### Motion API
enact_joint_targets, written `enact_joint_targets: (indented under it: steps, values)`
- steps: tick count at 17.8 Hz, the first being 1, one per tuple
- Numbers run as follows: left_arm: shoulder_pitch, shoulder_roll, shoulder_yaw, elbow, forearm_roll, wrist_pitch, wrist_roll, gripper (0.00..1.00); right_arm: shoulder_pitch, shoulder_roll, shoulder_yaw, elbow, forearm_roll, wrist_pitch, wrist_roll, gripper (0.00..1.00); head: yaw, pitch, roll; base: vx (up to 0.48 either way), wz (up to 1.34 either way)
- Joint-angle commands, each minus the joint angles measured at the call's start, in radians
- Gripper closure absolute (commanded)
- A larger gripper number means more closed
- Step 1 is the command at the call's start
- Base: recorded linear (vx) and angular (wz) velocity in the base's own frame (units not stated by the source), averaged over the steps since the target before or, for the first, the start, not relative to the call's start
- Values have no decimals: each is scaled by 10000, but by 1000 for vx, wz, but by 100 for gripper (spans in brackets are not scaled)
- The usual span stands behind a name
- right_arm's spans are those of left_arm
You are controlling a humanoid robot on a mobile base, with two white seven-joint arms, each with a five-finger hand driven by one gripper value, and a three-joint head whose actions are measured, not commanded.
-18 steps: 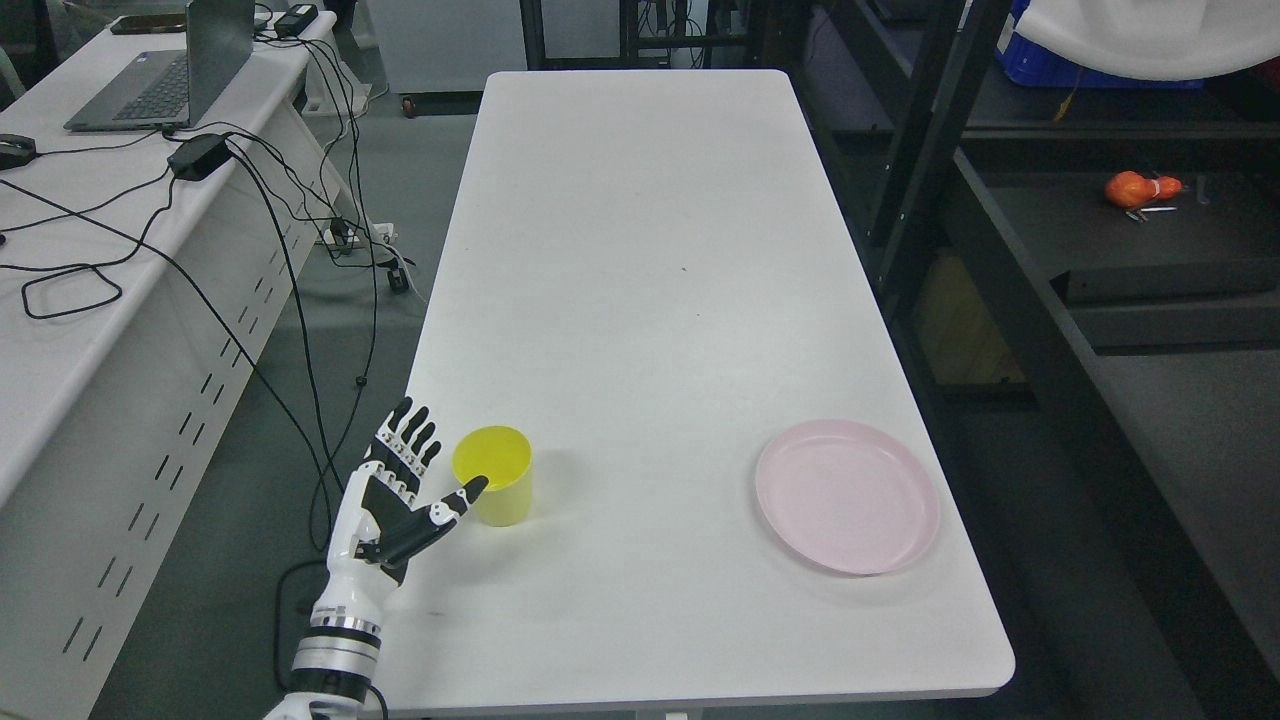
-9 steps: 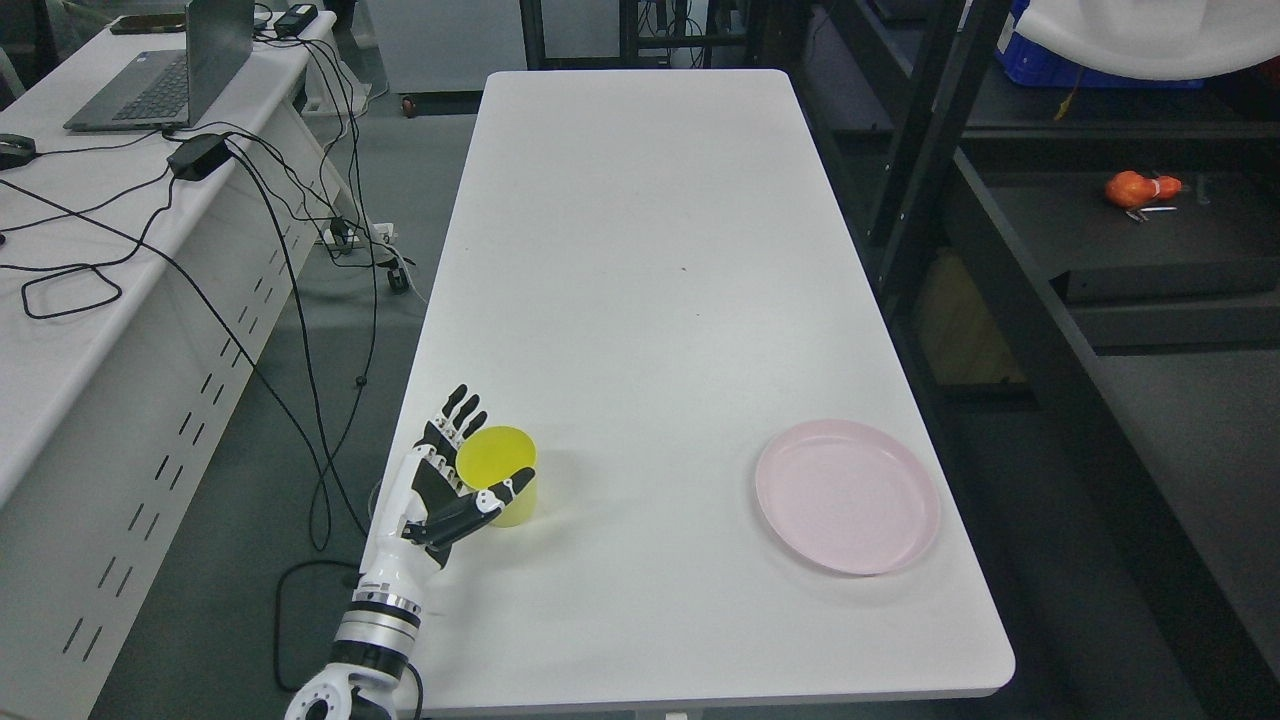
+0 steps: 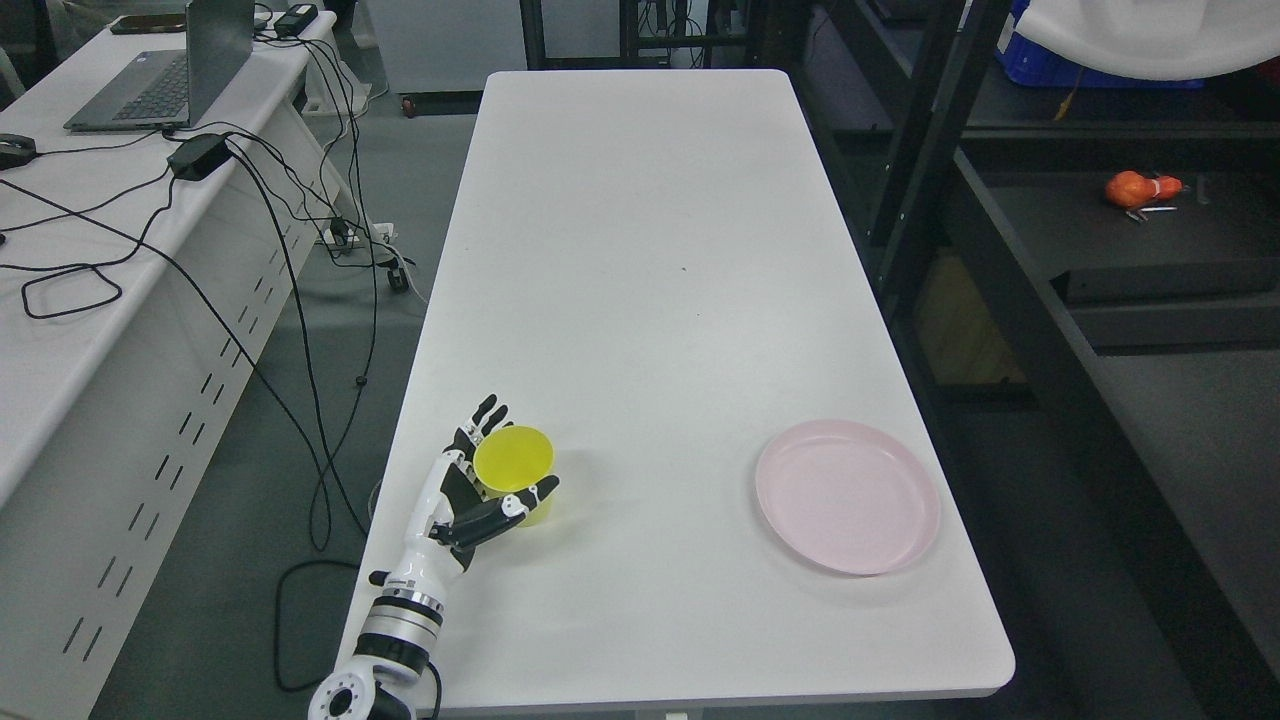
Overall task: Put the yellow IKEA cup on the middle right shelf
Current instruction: 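Close the left hand around the yellow cup, then lift the cup with the left hand while turning toward the shelves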
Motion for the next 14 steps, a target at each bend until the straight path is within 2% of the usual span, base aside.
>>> enact_joint_targets:
  steps: [1, 3, 6, 10, 13, 14]
  values:
    - [-202, 163, -57, 883, -10, -23, -11, 17, 138, -175, 169, -15, -245, 8, 6, 1, 0, 0, 0, 0, 0]
    - [-202, 163, 142, 883, 6, -53, -27, 32, 138, -175, 169, 0, -245, 8, 6, 1, 0, 0, 0, 0, 0]
    - [-187, 163, 219, 883, 21, -130, -27, 48, 138, -175, 169, 0, -245, 8, 6, 1, 0, 0, 0, 0, 0]
    - [-125, 163, 740, 884, 98, -742, -12, 83, 138, -175, 169, 0, -245, 8, 6, 1, 0, 0, 0, 0, 0]
    - [-79, 163, 1108, 533, 572, -1279, -12, 99, 138, -175, 169, 0, -245, 8, 6, 1, 0, 0, 0, 0, 0]
    - [-49, 163, 1262, 242, 634, -1326, -27, 100, 138, -175, 169, 0, -245, 8, 6, 1, 0, 0, 0, 0, 0]
